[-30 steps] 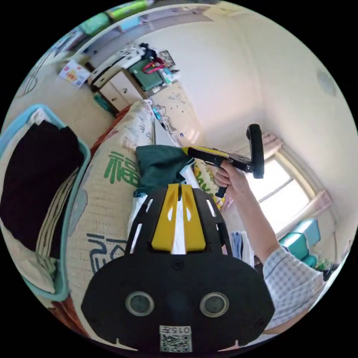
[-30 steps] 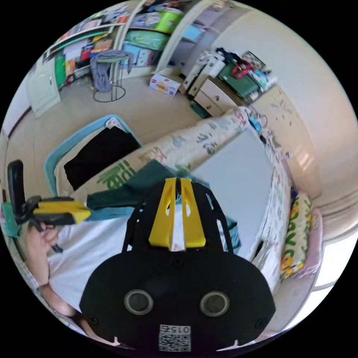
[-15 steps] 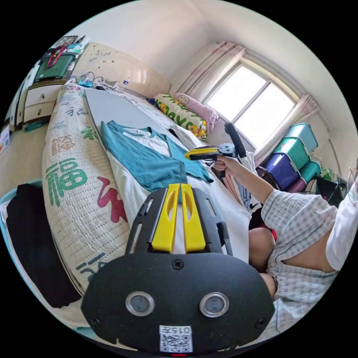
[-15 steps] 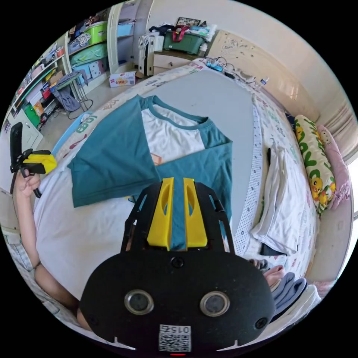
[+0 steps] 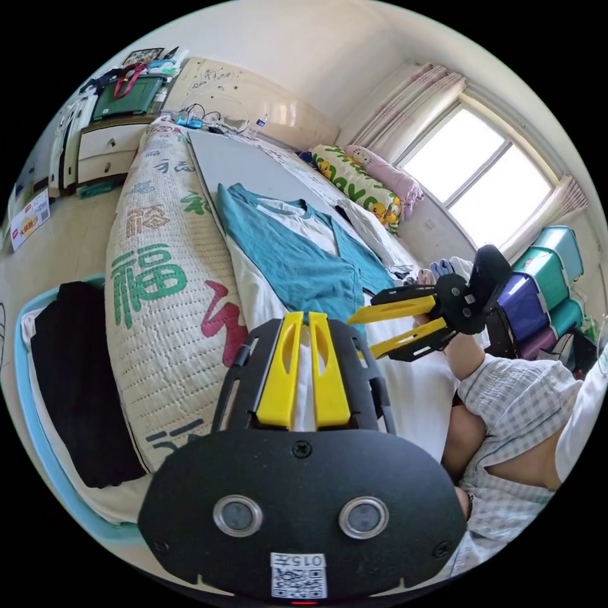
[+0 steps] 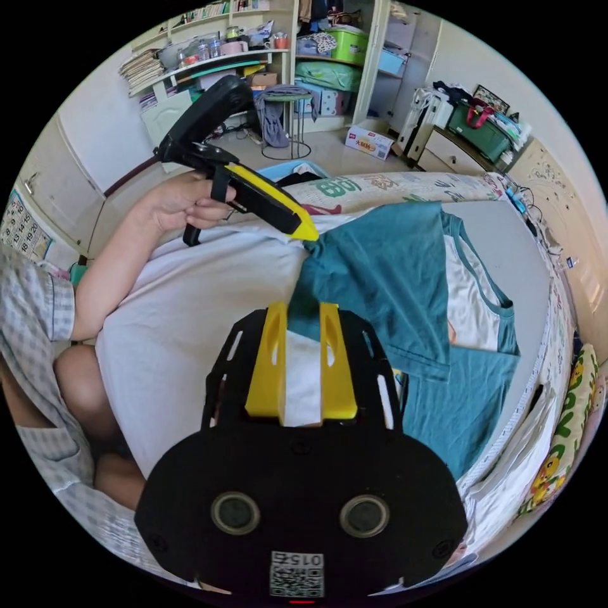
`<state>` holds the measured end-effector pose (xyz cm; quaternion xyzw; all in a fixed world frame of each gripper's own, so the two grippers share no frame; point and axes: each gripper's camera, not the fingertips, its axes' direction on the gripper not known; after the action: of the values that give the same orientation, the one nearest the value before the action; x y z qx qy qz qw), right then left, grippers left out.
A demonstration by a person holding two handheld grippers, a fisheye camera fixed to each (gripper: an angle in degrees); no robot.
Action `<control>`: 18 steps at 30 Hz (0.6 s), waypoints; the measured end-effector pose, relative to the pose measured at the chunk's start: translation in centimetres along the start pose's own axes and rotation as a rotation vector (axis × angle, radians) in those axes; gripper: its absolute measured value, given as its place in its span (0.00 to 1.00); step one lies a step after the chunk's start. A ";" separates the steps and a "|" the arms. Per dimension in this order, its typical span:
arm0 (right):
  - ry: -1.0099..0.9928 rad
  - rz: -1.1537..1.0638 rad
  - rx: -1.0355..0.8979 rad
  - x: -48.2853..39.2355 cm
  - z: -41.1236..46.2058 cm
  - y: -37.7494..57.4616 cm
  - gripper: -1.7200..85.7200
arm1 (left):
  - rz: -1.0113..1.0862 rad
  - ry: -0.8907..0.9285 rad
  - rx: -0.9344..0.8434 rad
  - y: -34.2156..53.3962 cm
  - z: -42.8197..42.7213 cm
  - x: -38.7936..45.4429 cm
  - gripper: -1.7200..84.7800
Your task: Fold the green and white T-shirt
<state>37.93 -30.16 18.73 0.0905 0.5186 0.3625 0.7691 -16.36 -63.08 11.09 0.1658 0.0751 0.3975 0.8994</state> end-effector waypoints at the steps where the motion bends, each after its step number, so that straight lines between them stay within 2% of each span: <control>1: 0.015 0.016 0.001 0.1 0.9 0.7 0.05 | -0.025 -0.010 -0.004 -0.1 0.0 -0.1 0.01; 7: -0.096 0.027 0.048 -0.4 5.8 4.8 0.02 | -0.059 -0.055 -0.028 -0.8 0.0 0.4 0.01; 13: -0.052 -0.007 0.062 -1.6 10.1 7.7 0.08 | -0.017 -0.113 -0.054 -1.3 -0.4 1.8 0.01; 15: -0.051 0.033 0.117 -0.8 10.4 9.1 0.09 | 0.008 -0.124 -0.050 -1.3 -0.9 2.4 0.02; 18: 0.032 0.189 0.228 1.4 11.3 12.4 0.09 | 0.126 -0.031 0.044 -1.5 -2.0 4.1 0.04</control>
<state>42.17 -17.62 29.16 0.2198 0.5577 0.3735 0.7079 -13.16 -60.48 8.66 0.1959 0.0594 0.4488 0.8699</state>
